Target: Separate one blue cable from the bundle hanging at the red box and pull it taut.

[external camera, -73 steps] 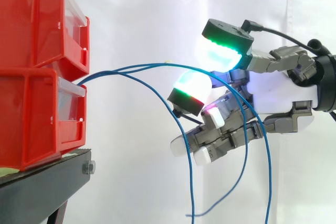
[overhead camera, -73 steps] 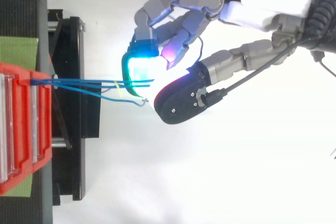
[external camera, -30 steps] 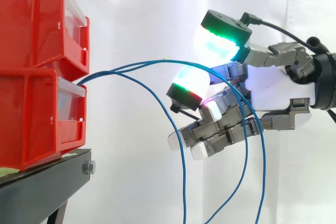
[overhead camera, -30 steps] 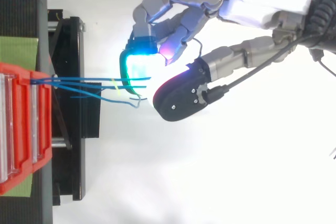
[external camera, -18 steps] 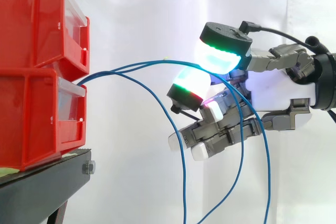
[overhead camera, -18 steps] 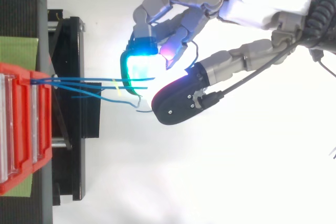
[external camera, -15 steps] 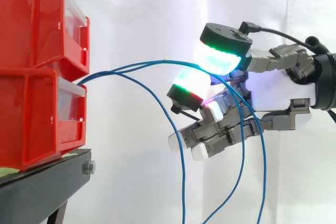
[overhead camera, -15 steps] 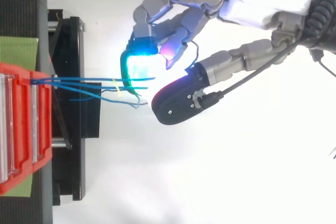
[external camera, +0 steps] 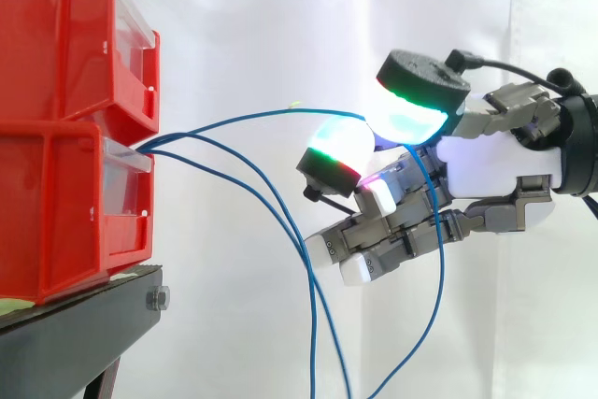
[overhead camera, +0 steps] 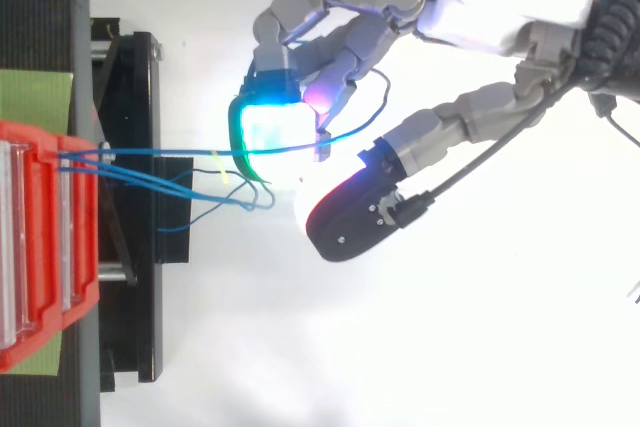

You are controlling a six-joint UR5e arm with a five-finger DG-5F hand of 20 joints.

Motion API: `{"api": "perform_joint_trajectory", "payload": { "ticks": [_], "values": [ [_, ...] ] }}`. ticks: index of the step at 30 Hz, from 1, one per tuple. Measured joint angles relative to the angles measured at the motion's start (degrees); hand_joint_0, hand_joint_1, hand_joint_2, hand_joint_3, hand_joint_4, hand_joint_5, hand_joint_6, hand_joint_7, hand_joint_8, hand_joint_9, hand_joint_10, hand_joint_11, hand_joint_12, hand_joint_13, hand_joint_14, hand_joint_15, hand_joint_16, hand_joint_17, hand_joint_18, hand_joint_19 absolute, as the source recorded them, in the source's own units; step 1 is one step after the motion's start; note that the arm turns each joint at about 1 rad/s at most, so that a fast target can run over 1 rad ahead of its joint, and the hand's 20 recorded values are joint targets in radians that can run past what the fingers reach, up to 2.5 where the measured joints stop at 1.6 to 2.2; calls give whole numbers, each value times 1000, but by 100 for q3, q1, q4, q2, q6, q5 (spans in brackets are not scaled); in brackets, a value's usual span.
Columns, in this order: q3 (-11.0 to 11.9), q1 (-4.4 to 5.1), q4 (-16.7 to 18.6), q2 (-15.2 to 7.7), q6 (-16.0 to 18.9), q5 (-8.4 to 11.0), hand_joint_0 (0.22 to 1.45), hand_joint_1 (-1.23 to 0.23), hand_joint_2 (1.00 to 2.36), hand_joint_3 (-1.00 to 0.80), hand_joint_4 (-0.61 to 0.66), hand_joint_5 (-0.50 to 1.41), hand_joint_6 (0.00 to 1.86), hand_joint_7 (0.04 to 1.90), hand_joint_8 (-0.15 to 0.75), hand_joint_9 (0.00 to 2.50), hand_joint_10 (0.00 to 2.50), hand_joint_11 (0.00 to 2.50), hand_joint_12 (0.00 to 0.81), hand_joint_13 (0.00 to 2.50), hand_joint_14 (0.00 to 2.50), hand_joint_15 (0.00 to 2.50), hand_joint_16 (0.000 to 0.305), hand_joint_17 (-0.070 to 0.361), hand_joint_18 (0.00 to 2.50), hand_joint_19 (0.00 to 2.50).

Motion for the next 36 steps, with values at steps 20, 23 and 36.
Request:
{"api": "perform_joint_trajectory", "payload": {
  "ticks": [20, 23, 36],
  "values": [
    [0, -1, -11, 0, 0, 8, 600, -711, 1021, -209, 78, -164, 919, 1163, 303, 1079, 22, 729, 299, 595, 9, 230, 37, 83, 506, 369],
    [-1, -1, -12, 0, 0, 9, 627, -762, 1024, -155, 48, -164, 926, 1197, 304, 1081, 23, 724, 296, 597, 9, 224, 37, 83, 514, 368],
    [-7, 4, -14, 0, 3, 16, 675, -778, 1019, -228, 20, -172, 934, 1247, 291, 1039, 20, 709, 300, 577, 9, 221, 38, 84, 507, 349]
  ]
}}
